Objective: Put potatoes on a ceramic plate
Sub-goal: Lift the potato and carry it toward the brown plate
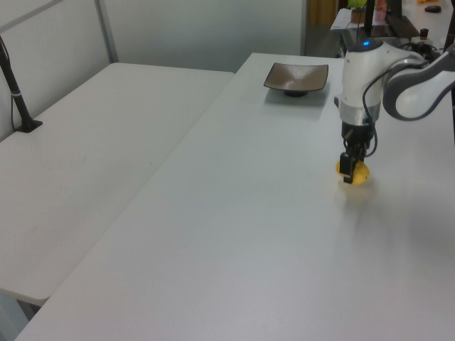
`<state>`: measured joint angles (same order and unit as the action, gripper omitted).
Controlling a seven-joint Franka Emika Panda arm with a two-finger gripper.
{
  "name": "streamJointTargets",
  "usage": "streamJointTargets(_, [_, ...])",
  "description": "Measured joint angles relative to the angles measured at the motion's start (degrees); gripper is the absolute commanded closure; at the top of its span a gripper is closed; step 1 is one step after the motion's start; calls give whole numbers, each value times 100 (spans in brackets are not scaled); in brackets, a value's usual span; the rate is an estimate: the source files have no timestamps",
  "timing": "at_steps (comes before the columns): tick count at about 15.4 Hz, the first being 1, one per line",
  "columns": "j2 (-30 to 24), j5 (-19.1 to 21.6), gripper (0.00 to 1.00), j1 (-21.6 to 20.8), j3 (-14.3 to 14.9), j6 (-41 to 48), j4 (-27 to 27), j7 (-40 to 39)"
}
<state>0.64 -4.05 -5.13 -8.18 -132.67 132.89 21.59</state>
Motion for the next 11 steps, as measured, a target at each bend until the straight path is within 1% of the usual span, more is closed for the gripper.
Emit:
streamJointTargets(3, [-106, -7, 90, 326, -2, 646, -510, -520])
streamJointTargets(8, [-171, -5, 90, 1064, 19, 1527, -1485, -1837])
streamJointTargets(9, [-168, -5, 90, 1194, 91, 1686, -1714, -2224])
streamJointTargets(11, [-158, 1, 90, 1255, 314, 1864, -2008, -2841])
